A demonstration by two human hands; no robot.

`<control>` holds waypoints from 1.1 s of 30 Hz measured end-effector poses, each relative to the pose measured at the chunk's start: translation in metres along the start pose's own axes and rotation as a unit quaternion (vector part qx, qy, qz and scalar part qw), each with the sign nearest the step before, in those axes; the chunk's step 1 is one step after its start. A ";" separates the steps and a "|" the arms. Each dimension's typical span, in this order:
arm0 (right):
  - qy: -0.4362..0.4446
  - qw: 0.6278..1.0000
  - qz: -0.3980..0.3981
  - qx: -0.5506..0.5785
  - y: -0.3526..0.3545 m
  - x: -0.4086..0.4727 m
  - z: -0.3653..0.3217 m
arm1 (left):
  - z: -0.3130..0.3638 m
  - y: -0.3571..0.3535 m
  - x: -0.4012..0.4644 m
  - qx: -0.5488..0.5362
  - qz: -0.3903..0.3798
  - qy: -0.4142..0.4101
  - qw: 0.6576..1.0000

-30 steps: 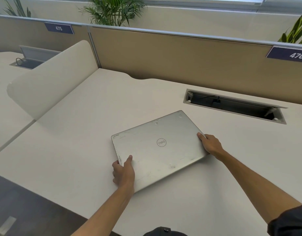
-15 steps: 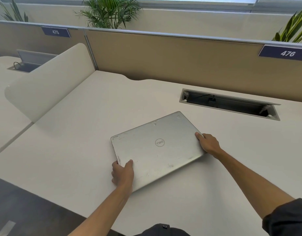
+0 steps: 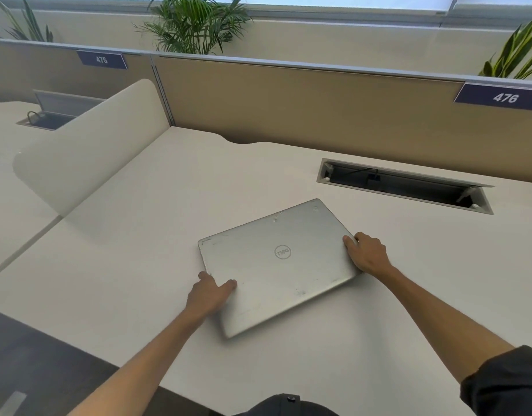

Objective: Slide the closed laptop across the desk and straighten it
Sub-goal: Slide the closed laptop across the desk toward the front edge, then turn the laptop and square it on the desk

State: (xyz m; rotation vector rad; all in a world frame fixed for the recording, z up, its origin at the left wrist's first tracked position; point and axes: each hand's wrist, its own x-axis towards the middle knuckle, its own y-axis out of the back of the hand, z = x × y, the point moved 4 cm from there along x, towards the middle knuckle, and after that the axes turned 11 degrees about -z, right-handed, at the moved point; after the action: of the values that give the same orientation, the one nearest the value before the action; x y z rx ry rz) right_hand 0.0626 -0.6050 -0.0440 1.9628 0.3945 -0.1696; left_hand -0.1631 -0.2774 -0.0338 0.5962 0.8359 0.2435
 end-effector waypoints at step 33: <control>-0.052 0.988 -0.060 0.134 0.007 -0.028 0.004 | 0.009 -0.019 0.007 -0.162 0.091 -0.003 0.983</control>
State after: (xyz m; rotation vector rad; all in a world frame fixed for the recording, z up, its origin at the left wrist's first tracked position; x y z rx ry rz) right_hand 0.0389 -0.6163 -0.0313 2.1826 0.4391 -0.4191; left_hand -0.1524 -0.2933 -0.0449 0.3665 0.7167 0.5343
